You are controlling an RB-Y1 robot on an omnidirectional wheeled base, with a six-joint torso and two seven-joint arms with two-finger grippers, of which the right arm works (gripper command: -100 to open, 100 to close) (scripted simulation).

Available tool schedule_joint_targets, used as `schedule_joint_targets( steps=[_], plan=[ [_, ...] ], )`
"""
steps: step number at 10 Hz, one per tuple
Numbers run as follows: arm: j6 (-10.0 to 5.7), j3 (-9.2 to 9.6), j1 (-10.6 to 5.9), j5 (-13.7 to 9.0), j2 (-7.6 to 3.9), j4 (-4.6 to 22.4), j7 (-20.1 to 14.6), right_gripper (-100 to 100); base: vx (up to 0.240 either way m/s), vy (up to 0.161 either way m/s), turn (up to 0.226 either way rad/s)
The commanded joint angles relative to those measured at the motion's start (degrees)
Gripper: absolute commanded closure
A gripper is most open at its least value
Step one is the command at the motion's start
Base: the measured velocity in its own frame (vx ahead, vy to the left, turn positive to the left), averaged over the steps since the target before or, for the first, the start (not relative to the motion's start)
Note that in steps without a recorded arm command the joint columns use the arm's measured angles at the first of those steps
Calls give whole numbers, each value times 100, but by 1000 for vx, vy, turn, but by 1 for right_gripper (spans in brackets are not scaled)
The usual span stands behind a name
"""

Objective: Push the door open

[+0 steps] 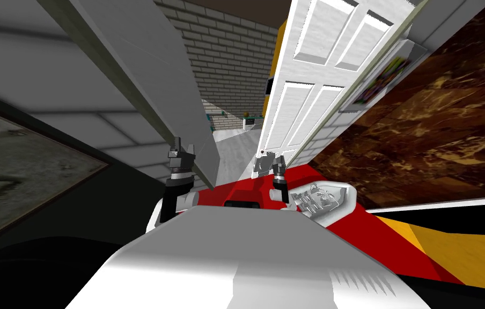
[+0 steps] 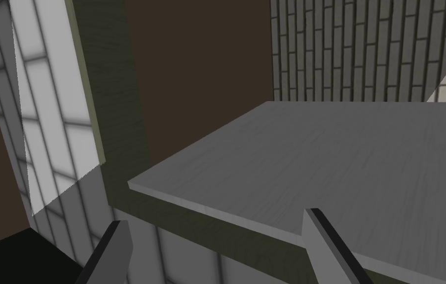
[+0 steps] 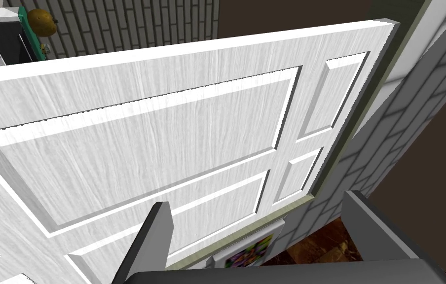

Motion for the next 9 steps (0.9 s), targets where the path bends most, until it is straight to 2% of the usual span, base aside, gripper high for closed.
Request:
schedule_joint_targets(
  steps=[1, 2, 3, 5, 6, 7, 8, 9],
  plan=[
    [-7, -24, -42, -10, -45, 183, -26, -100, 31, -61, 71],
    [-38, -38, -159, -3, -58, 388, -25, -100, 34, -66, 117],
    [-38, -38, -159, -3, -58, 482, -25, -100, 30, -50, 64],
    [-100, -67, -394, 13, -80, 915, -23, -100, 49, -78, 153],
    [-100, -67, -394, 13, -80, 1080, -23, -100, 43, -90, 76],
    [-131, -81, -512, 20, -88, 1253, -22, -100, 35, -78, 83],
    [-131, -81, -512, 20, -88, 1379, -22, -100, 20, -60, 63],
    [-162, -95, -629, 28, -96, 1566, -21, -100, 30, -61, 121]
  ],
)
